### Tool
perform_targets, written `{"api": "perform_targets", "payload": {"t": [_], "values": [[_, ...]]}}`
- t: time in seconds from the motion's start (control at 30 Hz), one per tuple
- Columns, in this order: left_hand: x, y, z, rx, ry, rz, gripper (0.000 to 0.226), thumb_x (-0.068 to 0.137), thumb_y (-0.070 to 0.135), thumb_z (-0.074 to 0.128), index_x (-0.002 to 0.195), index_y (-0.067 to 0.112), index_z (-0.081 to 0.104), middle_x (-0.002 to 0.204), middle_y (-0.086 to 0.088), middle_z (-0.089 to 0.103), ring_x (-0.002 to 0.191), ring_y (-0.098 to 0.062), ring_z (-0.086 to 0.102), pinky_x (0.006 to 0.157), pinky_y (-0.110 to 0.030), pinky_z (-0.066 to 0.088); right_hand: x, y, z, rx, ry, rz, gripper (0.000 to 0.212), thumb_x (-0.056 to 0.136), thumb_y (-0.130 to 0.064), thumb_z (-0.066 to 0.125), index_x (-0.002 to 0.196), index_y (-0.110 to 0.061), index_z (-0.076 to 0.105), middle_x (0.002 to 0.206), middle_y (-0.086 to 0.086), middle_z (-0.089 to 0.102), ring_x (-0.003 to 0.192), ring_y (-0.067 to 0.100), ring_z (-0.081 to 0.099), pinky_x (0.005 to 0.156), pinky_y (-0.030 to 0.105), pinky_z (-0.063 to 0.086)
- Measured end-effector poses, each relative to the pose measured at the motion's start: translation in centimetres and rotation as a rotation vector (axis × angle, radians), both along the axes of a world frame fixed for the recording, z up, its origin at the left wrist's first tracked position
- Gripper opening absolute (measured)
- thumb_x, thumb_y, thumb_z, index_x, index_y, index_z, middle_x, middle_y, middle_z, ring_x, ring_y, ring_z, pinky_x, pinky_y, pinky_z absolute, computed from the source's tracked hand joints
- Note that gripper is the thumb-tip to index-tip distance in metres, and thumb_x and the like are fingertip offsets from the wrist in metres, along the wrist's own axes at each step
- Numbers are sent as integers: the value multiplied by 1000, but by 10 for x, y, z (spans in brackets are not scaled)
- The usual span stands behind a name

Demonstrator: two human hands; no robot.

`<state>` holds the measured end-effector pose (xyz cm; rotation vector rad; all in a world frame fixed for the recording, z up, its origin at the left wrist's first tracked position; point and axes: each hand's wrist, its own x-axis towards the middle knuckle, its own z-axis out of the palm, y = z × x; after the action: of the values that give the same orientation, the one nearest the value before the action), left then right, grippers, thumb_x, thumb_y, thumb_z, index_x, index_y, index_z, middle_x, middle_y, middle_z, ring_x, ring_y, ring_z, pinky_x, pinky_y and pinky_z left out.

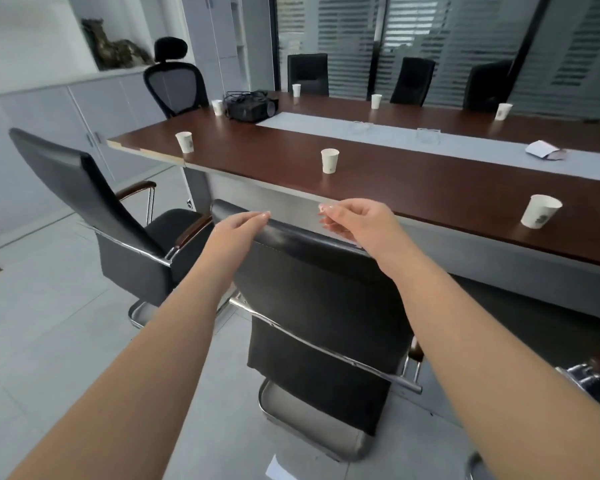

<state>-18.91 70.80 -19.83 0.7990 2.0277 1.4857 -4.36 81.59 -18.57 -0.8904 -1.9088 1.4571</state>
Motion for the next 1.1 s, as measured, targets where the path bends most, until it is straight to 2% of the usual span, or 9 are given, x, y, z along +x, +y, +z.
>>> {"api": "perform_targets", "payload": {"t": [0.2, 0.27, 0.33, 0.47, 0.53, 0.63, 0.7, 0.97, 1.1], "values": [[-42, 39, -16, -95, 233, -181, 36, 90, 37, 55, 120, 18, 61, 120, 4, 58, 108, -8, 47, 90, -23, 32, -15, 32, -25, 41, -220, 118, 19, 85, -40, 62, 97, -26, 61, 101, -12, 60, 103, 9, 55, 86, 24, 45], [-57, 49, -23, -152, 361, -268, 37, 89, 41, 55, 118, 20, 62, 121, 3, 58, 125, -14, 42, 102, -30, 31, -20, 34, -29, 88, -311, 125, 30, 85, -42, 61, 110, -27, 55, 108, -10, 55, 105, 10, 51, 80, 20, 43], [-78, 60, -27, -267, 519, -350, 46, 86, 50, 53, 122, 22, 59, 134, 1, 51, 140, -20, 24, 114, -42, 17, -27, 34, -33, 120, -398, 117, 45, 84, -45, 61, 122, -25, 52, 113, -9, 53, 107, 11, 51, 87, 23, 44], [-125, 78, -28, -527, 738, -505, 74, 67, 75, 38, 125, 33, 53, 145, -1, 41, 143, -19, 16, 113, -53, -5, -42, 30, -39, 205, -639, 46, 69, 79, -58, 58, 136, -23, 43, 133, -2, 51, 118, 17, 51, 97, 34, 46], [-145, 81, -26, -573, 821, -591, 70, 66, 79, 36, 119, 37, 56, 139, 4, 48, 139, -18, 26, 112, -55, -1, -48, 24, -39, 303, -817, -3, 71, 78, -66, 53, 136, -26, 43, 134, -4, 52, 117, 18, 51, 91, 31, 46], [-164, 82, -24, -508, 744, -741, 88, 52, 89, 37, 114, 31, 60, 117, 4, 62, 111, -19, 53, 103, -44, 37, -55, 17, -40, 401, -1023, -70, 73, 76, -72, 51, 134, -29, 45, 131, -6, 53, 116, 18, 51, 84, 30, 44], [-167, 79, -24, -458, 755, -783, 82, 52, 84, 42, 110, 29, 59, 107, 3, 63, 101, -19, 56, 92, -39, 46, -57, 9, -38, 396, -1050, -116, 73, 74, -73, 52, 133, -29, 47, 131, -6, 54, 117, 19, 51, 83, 30, 43], [-171, 58, -42, -388, 949, -752, 81, 45, 90, 33, 93, 28, 55, 88, 5, 60, 94, -22, 52, 80, -38, 44, -60, -14, -40, 381, -1048, -206, 71, 70, -73, 55, 127, -30, 54, 125, -7, 58, 113, 18, 52, 80, 30, 44], [-168, 46, -47, -367, 992, -691, 68, 59, 80, 47, 102, 28, 53, 90, 6, 56, 98, -21, 48, 90, -43, 37, -62, -13, -41, 380, -1024, -219, 67, 68, -73, 57, 121, -32, 58, 116, -9, 61, 104, 16, 53, 76, 29, 45]]}}
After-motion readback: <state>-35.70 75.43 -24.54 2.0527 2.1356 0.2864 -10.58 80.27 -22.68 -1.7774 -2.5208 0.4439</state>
